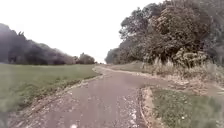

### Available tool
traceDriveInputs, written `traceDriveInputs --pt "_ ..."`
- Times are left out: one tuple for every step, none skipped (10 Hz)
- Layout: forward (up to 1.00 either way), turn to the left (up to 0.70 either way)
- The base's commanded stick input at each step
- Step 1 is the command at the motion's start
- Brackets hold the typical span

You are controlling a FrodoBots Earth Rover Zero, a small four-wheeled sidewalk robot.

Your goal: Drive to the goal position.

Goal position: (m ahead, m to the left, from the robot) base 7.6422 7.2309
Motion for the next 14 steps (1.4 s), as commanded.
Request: traceDriveInputs --pt "0.7 0.0" --pt "0.7 0.0" --pt "0.7 0.0" --pt "0.7 0.0" --pt "0.7 -0.01" --pt "0.7 -0.01" --pt "0.7 -0.08" --pt "0.7 -0.23" --pt "0.7 -0.35" --pt "0.7 -0.35" --pt "0.7 -0.35" --pt "0.7 -0.35" --pt "0.7 -0.35" --pt "0.7 -0.35"
